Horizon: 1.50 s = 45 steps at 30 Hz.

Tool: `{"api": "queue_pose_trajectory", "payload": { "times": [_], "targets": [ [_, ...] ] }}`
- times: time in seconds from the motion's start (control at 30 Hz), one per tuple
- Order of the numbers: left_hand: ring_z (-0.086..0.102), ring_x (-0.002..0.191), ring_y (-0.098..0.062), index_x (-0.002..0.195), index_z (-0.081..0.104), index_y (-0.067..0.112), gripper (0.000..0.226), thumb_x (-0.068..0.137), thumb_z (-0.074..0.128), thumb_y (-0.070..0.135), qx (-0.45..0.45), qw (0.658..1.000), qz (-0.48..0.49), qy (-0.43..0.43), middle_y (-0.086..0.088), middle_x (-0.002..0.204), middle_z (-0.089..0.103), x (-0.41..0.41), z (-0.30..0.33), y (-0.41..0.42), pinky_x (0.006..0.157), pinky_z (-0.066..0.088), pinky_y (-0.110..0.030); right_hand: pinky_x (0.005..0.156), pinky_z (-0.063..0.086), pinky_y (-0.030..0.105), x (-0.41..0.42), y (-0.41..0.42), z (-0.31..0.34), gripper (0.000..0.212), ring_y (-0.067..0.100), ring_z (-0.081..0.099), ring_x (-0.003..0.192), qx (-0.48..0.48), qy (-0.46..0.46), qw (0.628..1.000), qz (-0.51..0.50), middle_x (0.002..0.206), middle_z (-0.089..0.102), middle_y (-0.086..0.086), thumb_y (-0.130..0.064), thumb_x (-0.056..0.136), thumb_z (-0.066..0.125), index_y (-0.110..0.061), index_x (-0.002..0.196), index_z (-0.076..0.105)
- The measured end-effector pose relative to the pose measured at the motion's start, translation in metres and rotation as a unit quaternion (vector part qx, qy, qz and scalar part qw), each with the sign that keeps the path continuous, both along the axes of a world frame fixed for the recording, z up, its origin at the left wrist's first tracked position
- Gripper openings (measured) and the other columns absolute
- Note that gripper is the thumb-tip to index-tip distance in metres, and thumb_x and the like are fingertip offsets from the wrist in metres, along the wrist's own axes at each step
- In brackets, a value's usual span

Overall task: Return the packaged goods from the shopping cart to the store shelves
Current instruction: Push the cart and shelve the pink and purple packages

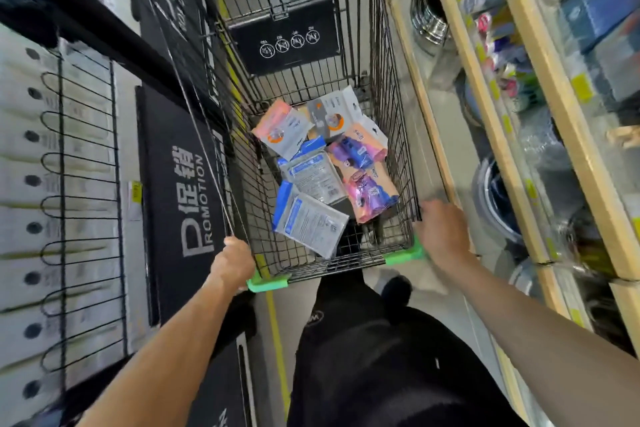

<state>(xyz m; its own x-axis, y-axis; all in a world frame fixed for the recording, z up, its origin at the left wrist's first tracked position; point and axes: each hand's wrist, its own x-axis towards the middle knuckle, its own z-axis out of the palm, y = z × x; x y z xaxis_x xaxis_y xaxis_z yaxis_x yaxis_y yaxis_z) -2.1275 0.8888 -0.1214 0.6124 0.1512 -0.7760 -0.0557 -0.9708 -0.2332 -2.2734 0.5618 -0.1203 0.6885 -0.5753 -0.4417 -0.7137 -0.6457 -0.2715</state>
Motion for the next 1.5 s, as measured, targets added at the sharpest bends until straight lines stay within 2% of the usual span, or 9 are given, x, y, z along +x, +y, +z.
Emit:
{"api": "queue_pose_trajectory", "payload": {
  "times": [0.17,0.3,0.47,0.6,0.87,1.07,1.23,1.4,1.5],
  "targets": [
    [0.073,0.076,-0.03,0.143,0.032,-0.015,0.067,0.104,0.043,0.038,0.047,0.954,0.172,0.241,-0.032,0.12,0.064,0.017,0.033,-0.022,0.078,0.06,-0.035,0.094,0.051,0.04,-0.031,0.024,0.006,0.062,0.027,0.053,0.108,-0.095,-0.086,0.99,0.05,0.119,0.051,0.008,0.001,0.072,0.075,-0.014,0.129,0.054],
    [0.072,0.056,-0.02,0.107,0.067,-0.008,0.065,0.1,0.04,0.051,-0.042,0.938,0.152,0.31,-0.021,0.089,0.075,0.041,0.043,-0.056,0.041,0.052,-0.019,0.087,0.056,0.041,-0.027,0.06,-0.003,0.024,0.024,0.064,0.098,0.006,-0.122,0.986,0.115,0.109,0.065,0.004,-0.009,0.085,0.068,-0.014,0.108,0.066],
    [0.066,0.052,-0.015,0.086,0.06,0.009,0.033,0.101,0.049,0.035,-0.395,0.841,0.35,0.116,-0.011,0.073,0.067,0.017,-0.02,-0.114,0.052,0.052,-0.022,0.077,0.056,0.036,-0.017,0.076,-0.066,0.01,0.029,0.065,0.078,0.347,0.049,0.903,-0.247,0.09,0.07,0.012,-0.024,0.084,0.067,-0.014,0.084,0.068],
    [0.058,0.057,-0.013,0.085,0.053,0.015,0.022,0.102,0.048,0.027,-0.402,0.781,0.462,0.12,-0.004,0.073,0.062,-0.024,-0.064,-0.15,0.057,0.046,-0.023,0.067,0.05,0.033,-0.025,0.072,-0.091,0.011,0.023,0.056,0.072,0.409,0.025,0.784,-0.466,0.076,0.061,0.009,-0.007,0.084,0.068,-0.001,0.093,0.068],
    [0.064,0.09,-0.023,0.112,0.052,0.017,0.042,0.079,0.077,0.015,-0.398,0.868,0.297,0.019,-0.003,0.104,0.063,-0.015,-0.142,-0.194,0.077,0.053,-0.031,0.106,0.043,0.039,-0.015,0.063,-0.138,0.05,0.025,0.047,0.128,0.435,0.035,0.67,-0.601,0.135,0.048,0.004,-0.023,0.095,0.062,-0.012,0.141,0.046],
    [0.058,0.104,-0.024,0.125,0.054,0.017,0.064,0.066,0.078,0.009,-0.408,0.904,0.122,-0.049,-0.007,0.119,0.059,0.041,-0.191,-0.213,0.093,0.052,-0.039,0.098,0.046,0.036,0.007,0.069,-0.164,0.028,0.023,0.06,0.1,0.398,0.017,0.655,-0.643,0.095,0.063,0.005,-0.022,0.093,0.065,-0.007,0.115,0.058],
    [0.056,0.119,-0.03,0.132,0.046,0.019,0.114,0.03,0.089,0.048,-0.311,0.949,0.023,0.045,-0.008,0.129,0.056,0.077,-0.238,-0.225,0.102,0.048,-0.045,0.089,0.047,0.036,0.023,0.061,-0.172,0.033,0.026,0.064,0.101,0.397,-0.011,0.653,-0.645,0.114,0.066,0.011,-0.019,0.09,0.069,-0.011,0.119,0.056],
    [0.03,0.144,-0.037,0.149,0.026,0.019,0.128,0.045,0.091,0.056,-0.192,0.973,-0.091,0.091,-0.012,0.153,0.032,0.094,-0.213,-0.241,0.118,0.029,-0.049,0.075,0.057,0.037,0.028,0.055,-0.167,0.026,0.032,0.068,0.094,0.394,-0.041,0.668,-0.631,0.118,0.067,0.021,-0.011,0.089,0.068,-0.016,0.111,0.056],
    [0.046,0.134,-0.035,0.136,0.048,0.025,0.13,0.019,0.088,0.064,-0.208,0.966,-0.055,0.142,-0.009,0.142,0.051,0.111,-0.229,-0.24,0.111,0.038,-0.05,0.06,0.062,0.032,0.03,0.049,-0.159,0.026,0.033,0.069,0.082,0.41,-0.046,0.668,-0.619,0.113,0.068,0.022,-0.008,0.091,0.064,-0.013,0.115,0.056]
  ]
}}
